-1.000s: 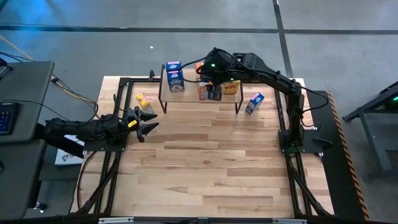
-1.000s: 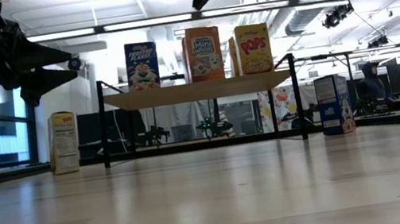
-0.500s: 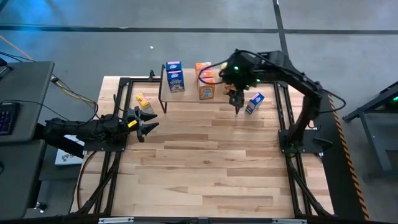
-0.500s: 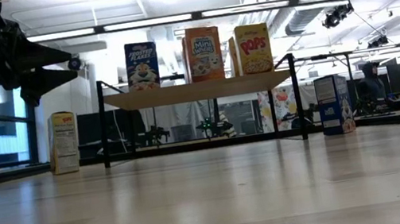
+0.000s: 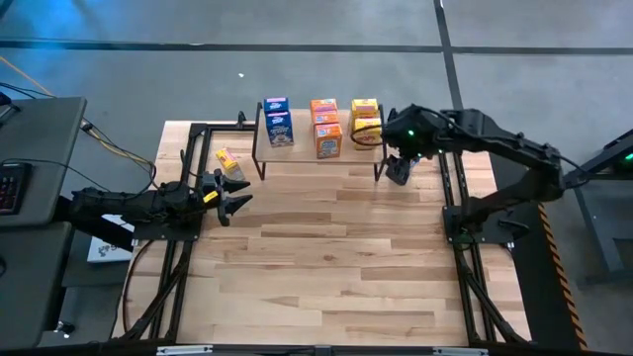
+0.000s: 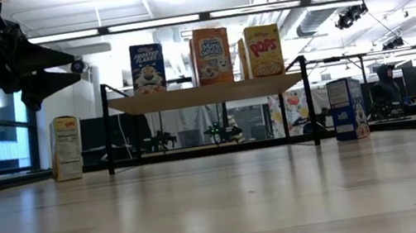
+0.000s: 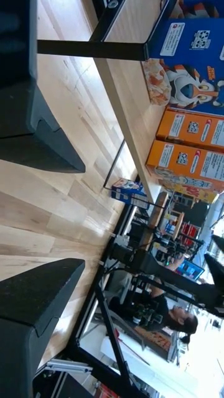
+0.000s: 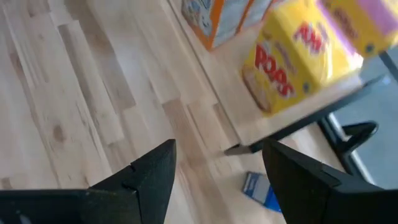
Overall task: Stack cereal on shelf
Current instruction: Put the yellow cereal box aligned with the other yellow cereal boxes on the shelf
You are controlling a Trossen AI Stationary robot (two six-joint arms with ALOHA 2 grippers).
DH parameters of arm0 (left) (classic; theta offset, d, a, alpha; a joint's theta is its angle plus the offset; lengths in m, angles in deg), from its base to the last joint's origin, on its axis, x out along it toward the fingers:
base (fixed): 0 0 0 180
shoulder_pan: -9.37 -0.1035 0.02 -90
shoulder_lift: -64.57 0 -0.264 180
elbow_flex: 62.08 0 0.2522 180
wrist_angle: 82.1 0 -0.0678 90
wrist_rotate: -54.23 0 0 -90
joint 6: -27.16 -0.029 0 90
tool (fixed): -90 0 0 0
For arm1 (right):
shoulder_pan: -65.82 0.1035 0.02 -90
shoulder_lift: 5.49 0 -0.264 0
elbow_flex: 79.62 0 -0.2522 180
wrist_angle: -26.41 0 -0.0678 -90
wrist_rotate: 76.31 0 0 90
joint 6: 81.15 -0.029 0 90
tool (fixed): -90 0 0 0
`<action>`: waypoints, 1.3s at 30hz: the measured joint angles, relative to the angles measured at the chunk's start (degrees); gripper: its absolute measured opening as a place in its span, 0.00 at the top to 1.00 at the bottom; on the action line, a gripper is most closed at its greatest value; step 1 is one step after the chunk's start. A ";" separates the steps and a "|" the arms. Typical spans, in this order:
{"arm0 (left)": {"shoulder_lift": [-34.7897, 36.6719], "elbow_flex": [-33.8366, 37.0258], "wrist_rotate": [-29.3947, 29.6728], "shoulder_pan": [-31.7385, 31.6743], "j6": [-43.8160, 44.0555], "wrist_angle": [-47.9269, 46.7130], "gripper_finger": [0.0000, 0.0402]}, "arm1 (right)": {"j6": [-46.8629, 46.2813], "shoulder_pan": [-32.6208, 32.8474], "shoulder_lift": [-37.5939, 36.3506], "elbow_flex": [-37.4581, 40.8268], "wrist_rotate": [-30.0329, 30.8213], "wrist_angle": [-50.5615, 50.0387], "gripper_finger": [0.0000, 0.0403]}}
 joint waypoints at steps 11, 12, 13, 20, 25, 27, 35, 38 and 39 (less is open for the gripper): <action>0.00 -0.01 -0.01 0.01 0.00 0.02 0.43 | -7.65 2.56 -11.53 21.29 0.13 16.91 0.42; 0.00 -0.01 0.01 0.00 0.00 0.04 0.43 | -8.39 3.06 -12.12 22.99 0.13 18.42 0.42; 0.00 -0.01 0.00 0.00 0.00 0.02 0.43 | -9.02 3.63 -12.69 24.62 0.15 19.92 0.42; 0.00 -0.01 0.00 0.00 0.00 0.02 0.43 | -8.95 7.81 -15.85 35.33 0.57 31.78 0.42; 0.00 -0.01 0.00 0.01 -0.04 0.00 0.43 | -7.67 9.93 -18.79 42.14 0.74 39.99 0.42; 0.00 -0.01 0.01 0.02 -0.04 0.01 0.43 | -7.06 10.61 -20.44 45.34 0.85 43.99 0.42; 0.00 -0.01 -0.01 0.00 0.17 0.02 0.43 | -6.91 11.61 -28.67 58.60 1.73 54.11 0.42; 0.00 -0.01 -0.01 0.02 0.37 0.02 0.43 | -7.05 11.61 -32.80 63.62 2.68 57.12 0.43; 0.00 0.01 -0.01 0.00 0.37 0.02 0.43 | -7.05 11.61 -34.23 65.38 2.66 58.65 0.44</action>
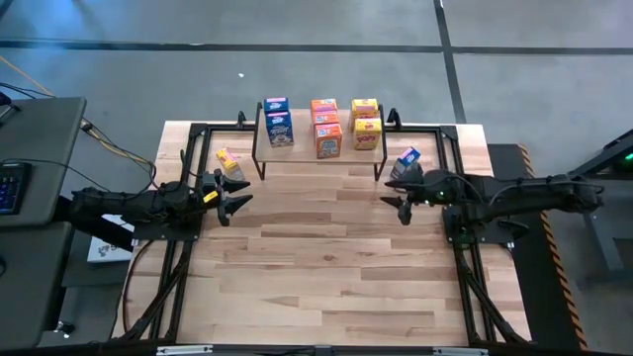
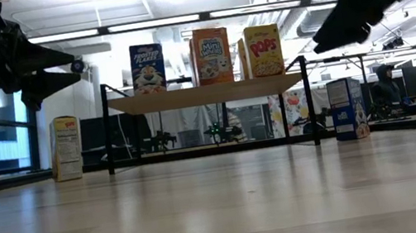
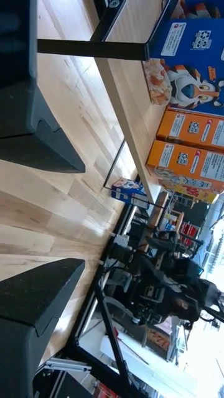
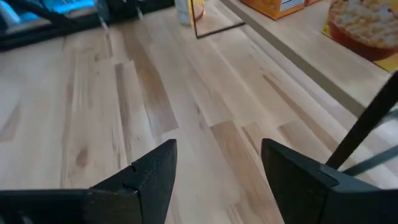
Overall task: Stack cereal on shelf
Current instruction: Put the yellow cereal box aligned with the other yellow cereal boxes on the shelf
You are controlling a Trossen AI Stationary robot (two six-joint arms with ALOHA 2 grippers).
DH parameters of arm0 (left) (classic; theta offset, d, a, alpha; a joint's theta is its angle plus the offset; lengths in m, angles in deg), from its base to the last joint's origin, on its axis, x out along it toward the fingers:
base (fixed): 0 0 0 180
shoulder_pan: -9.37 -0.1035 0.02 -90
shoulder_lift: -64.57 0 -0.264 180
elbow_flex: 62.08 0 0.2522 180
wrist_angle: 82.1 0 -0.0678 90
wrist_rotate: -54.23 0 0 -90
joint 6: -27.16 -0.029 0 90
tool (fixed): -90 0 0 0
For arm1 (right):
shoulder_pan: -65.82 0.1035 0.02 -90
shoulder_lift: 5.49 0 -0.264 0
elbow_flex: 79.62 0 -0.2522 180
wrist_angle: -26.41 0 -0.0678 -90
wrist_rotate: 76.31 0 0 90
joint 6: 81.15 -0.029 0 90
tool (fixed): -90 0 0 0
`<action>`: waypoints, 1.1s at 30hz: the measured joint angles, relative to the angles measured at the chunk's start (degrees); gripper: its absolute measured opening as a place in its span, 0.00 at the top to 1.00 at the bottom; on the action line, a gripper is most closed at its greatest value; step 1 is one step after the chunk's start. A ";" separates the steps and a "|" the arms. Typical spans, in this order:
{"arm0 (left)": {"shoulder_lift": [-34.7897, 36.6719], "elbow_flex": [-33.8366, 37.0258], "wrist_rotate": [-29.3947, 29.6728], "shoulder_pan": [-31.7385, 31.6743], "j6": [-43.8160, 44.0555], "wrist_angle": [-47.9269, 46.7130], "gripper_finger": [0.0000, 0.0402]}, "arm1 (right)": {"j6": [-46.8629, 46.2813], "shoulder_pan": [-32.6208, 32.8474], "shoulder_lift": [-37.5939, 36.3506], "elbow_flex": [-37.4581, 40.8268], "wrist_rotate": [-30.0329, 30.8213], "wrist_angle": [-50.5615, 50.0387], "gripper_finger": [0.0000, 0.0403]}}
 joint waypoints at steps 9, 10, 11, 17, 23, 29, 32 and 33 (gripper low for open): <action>0.00 0.00 -0.31 0.04 -0.74 0.00 0.43 | -1.35 0.00 -8.75 10.47 -5.32 10.79 0.46; 0.00 -0.02 -0.35 0.04 -0.74 0.00 0.43 | -1.33 0.00 -9.31 11.35 -5.84 11.10 0.46; 0.00 -0.02 -0.35 0.03 -0.75 -0.02 0.43 | -1.23 0.00 -9.86 12.24 -6.43 11.34 0.46; 0.00 -0.02 -0.37 0.00 -0.33 0.00 0.43 | 1.02 0.00 -12.71 19.20 -6.64 20.37 0.46; 0.00 -0.02 -0.37 0.00 -0.31 0.00 0.43 | 2.38 0.00 -15.70 22.63 -6.62 25.08 0.46; 0.00 -0.02 -0.39 0.00 -0.31 0.00 0.43 | 7.30 0.00 -19.79 22.63 -5.38 25.67 0.46; 0.00 -0.02 -0.39 0.00 -0.31 0.00 0.43 | 10.25 0.00 -22.70 22.63 -5.14 25.61 0.46; 0.00 0.00 -0.39 0.00 -0.30 0.00 0.43 | 10.52 0.00 -23.59 22.63 -5.15 25.52 0.46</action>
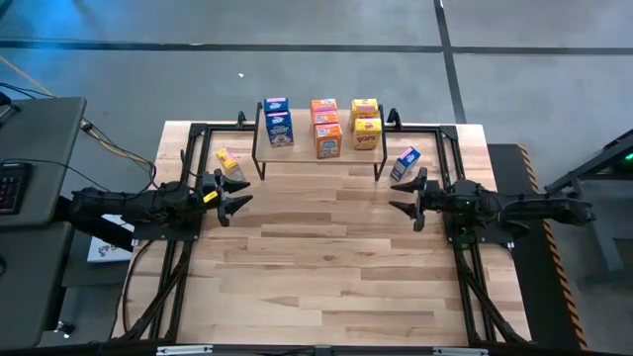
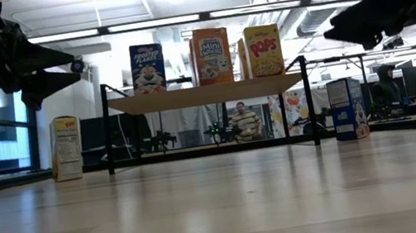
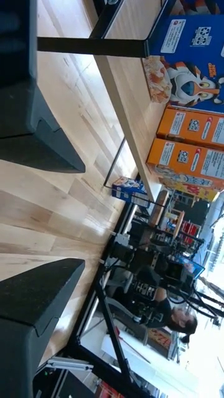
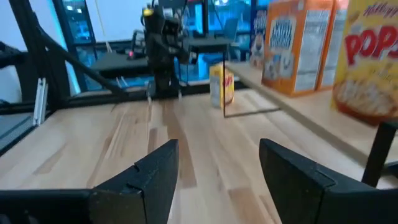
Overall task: Stack cereal on shelf
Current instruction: Put the yellow cereal box aligned with the other yellow cereal boxes on the shelf
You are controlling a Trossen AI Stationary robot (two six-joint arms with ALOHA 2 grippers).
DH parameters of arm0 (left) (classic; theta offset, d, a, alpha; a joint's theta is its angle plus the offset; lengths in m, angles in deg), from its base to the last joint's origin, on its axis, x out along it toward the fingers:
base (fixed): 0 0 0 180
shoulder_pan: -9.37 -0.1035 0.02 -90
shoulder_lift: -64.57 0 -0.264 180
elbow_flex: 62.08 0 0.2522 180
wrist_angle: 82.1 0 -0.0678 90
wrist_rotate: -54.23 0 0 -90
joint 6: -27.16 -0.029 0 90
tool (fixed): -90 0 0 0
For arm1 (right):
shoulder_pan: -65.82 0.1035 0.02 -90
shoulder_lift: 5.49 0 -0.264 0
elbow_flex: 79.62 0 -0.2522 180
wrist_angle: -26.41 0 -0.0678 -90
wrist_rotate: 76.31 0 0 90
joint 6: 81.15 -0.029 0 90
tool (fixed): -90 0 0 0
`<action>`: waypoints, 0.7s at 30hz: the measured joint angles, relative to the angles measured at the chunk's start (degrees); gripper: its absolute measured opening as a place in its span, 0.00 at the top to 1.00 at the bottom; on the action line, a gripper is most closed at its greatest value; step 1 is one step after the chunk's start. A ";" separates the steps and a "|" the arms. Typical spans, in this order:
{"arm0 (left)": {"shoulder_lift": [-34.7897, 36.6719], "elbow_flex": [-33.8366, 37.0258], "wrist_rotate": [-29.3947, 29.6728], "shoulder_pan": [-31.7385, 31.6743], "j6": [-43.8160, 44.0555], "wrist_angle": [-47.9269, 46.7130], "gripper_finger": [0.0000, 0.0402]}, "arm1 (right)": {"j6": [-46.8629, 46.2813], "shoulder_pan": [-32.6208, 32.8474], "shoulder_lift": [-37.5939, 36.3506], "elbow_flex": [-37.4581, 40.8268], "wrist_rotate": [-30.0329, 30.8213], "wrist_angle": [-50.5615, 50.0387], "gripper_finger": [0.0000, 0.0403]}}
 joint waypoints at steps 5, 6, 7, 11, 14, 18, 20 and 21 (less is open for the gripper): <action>0.00 -0.02 -0.02 0.00 -0.01 0.02 0.43 | 0.34 0.00 -3.98 0.00 0.03 -2.84 0.46; 0.00 -0.02 -0.02 0.00 -0.02 0.02 0.43 | 0.35 0.00 -4.62 0.00 0.04 -3.02 0.46; 0.00 -0.02 -0.02 0.00 -0.03 0.06 0.43 | 0.64 0.00 -5.30 0.00 0.04 -2.84 0.46; 0.00 -0.03 0.29 0.00 -0.02 1.50 0.43 | 4.09 0.00 -7.96 -0.37 -0.30 -1.05 0.46; 0.00 -0.74 1.36 0.00 -0.07 1.66 0.43 | 6.50 0.00 -9.74 -0.70 -0.30 -1.57 0.46; 0.00 -2.50 7.12 0.00 -0.03 0.72 0.43 | 5.66 0.00 -10.94 -0.73 1.21 -6.63 0.46; 0.00 -3.88 10.52 0.00 -0.06 -0.15 0.43 | 4.35 0.00 -10.88 -0.72 2.31 -8.95 0.46; 0.00 -4.76 11.89 0.00 -0.05 -1.02 0.43 | 3.50 -0.02 -10.82 -0.74 2.31 -9.76 0.46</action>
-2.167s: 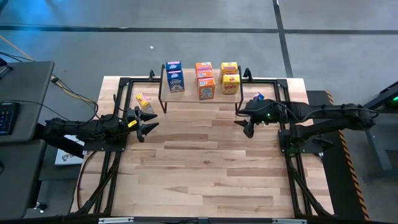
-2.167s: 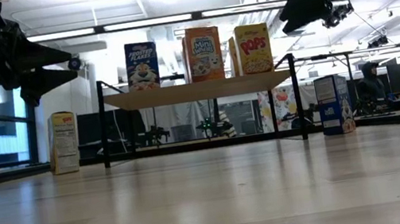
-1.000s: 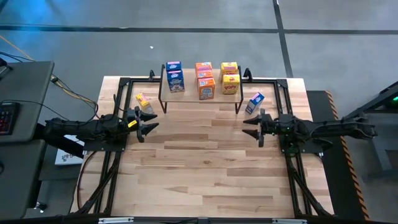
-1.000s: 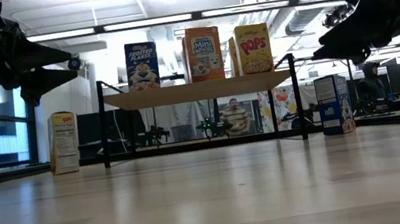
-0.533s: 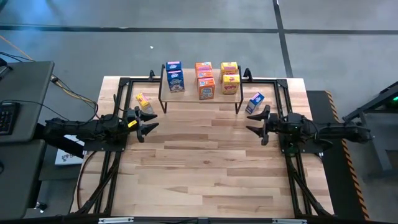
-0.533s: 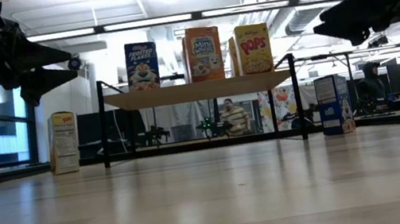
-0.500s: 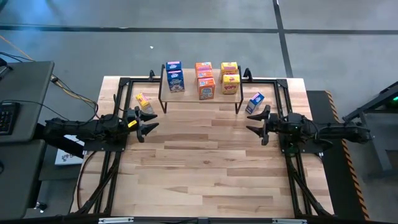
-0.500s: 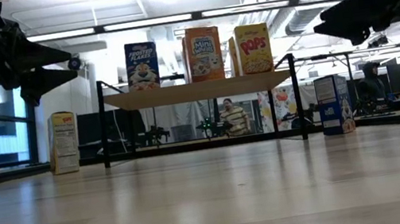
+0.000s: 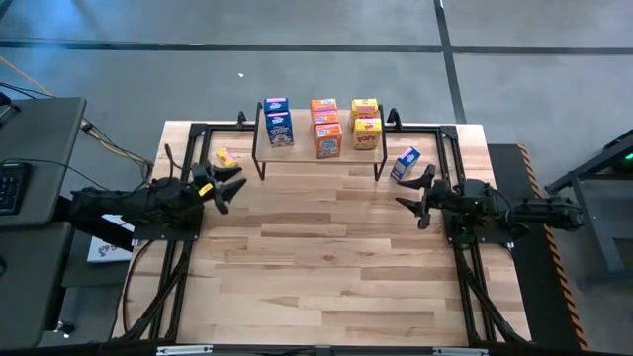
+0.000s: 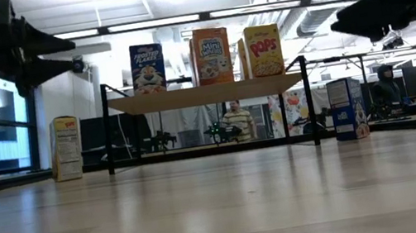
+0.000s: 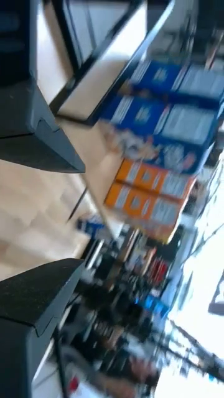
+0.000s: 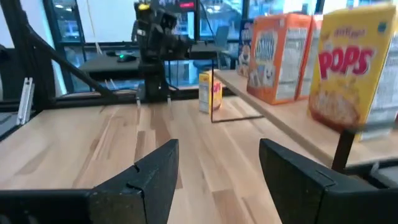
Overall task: Stack cereal on shelf
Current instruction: Put the yellow cereal box aligned with the other yellow cereal boxes on the shelf
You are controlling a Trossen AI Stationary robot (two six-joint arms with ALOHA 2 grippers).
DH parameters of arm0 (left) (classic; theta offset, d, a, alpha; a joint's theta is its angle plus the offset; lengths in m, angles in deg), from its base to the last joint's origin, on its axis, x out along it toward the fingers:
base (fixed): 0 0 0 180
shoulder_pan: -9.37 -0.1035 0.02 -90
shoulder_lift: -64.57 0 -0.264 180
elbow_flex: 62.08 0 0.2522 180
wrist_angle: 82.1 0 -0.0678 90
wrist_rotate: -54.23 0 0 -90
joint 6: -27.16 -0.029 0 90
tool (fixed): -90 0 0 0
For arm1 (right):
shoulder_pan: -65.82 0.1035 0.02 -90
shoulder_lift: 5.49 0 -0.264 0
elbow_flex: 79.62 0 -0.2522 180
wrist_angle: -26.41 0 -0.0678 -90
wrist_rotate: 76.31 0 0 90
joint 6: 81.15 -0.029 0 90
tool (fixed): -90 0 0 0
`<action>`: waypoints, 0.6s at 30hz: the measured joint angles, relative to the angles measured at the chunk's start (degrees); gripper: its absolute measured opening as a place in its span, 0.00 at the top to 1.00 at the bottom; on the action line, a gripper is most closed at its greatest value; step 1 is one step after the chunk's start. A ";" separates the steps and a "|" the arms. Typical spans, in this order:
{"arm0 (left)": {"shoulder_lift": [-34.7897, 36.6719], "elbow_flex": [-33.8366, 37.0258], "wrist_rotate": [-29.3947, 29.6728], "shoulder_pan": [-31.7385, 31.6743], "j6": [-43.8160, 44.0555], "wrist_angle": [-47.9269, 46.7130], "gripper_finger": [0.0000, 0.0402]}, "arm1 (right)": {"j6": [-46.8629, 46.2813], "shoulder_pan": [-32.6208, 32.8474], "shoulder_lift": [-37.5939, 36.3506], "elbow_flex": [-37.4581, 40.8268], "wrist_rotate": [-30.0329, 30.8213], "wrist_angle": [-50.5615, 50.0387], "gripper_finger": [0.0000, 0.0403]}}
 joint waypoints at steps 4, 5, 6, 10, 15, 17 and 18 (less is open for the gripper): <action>-0.33 -4.62 3.23 0.00 0.92 -6.11 0.43 | -2.03 -0.01 0.06 0.00 0.02 -0.48 0.46; -0.59 -5.81 4.63 0.02 2.11 -7.72 0.43 | -2.12 -0.01 0.06 0.00 0.03 -0.48 0.46; -0.84 -7.05 5.93 0.04 3.31 -9.47 0.43 | -2.11 -0.01 0.06 0.00 0.03 -0.48 0.46; -2.73 -13.17 11.06 0.04 8.71 -17.98 0.43 | -2.11 0.01 0.06 0.00 0.04 -0.48 0.46; -6.75 -20.22 18.18 0.00 15.56 -29.90 0.43 | -2.11 -0.01 0.06 0.00 0.04 -0.48 0.46; -8.64 -22.42 19.80 0.00 16.50 -32.48 0.43 | -2.03 -0.01 0.06 0.00 0.04 -0.48 0.46; -9.56 -23.56 20.27 0.00 16.48 -33.17 0.43 | -2.02 -0.01 0.06 0.00 0.04 -0.48 0.46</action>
